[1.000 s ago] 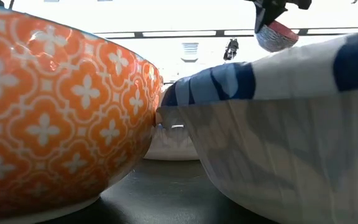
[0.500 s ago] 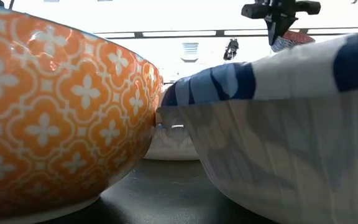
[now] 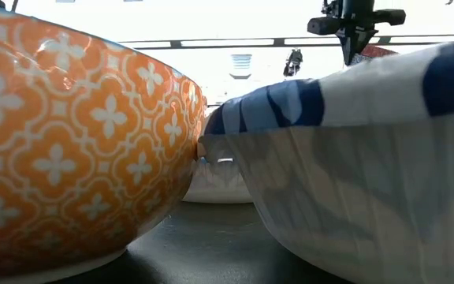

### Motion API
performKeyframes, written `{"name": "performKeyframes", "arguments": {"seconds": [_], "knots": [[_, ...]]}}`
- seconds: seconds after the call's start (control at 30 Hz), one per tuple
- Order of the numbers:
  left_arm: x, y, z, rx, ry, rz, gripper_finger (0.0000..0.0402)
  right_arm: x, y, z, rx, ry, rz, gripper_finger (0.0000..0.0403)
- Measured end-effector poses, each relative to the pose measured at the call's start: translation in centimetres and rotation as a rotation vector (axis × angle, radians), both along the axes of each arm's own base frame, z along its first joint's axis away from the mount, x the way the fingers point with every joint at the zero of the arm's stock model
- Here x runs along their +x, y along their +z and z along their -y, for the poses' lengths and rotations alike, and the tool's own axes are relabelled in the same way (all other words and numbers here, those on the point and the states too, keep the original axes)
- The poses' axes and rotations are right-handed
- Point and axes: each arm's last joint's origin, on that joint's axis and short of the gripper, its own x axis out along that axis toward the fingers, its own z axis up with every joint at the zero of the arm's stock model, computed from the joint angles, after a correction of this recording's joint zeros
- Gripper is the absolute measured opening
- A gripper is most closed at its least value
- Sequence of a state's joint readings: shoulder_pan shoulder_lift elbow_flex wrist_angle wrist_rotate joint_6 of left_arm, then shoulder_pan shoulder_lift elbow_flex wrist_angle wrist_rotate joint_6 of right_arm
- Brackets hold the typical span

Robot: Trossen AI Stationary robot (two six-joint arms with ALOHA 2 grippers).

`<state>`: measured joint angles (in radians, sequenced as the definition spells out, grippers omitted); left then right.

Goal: Place and stack bowls onto a shelf
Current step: Stack the red bowl on top of the yellow bowl on the shelf

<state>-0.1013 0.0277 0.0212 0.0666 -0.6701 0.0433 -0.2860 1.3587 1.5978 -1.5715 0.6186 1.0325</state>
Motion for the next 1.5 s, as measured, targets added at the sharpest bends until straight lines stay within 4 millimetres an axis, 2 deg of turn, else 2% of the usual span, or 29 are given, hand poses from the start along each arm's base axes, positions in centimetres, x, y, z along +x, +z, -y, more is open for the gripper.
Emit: {"name": "performKeyframes", "arguments": {"seconds": [0.77, 1.2, 1.5], "knots": [[0.0, 0.0, 0.0, 0.000, 0.000, 0.000, 0.0159, 1.0, -1.3, 1.4, 0.069, 0.002, -0.069, 0.0014], [0.0, 0.0, 0.0, 0.000, 0.000, 0.000, 0.0159, 1.0, -1.3, 1.4, 0.066, 0.020, -0.081, 0.0095], [0.0, 0.0, 0.0, 0.000, 0.000, 0.000, 0.0159, -0.4, -0.1, 0.9, 0.051, 0.028, -0.032, 0.0103]]}}
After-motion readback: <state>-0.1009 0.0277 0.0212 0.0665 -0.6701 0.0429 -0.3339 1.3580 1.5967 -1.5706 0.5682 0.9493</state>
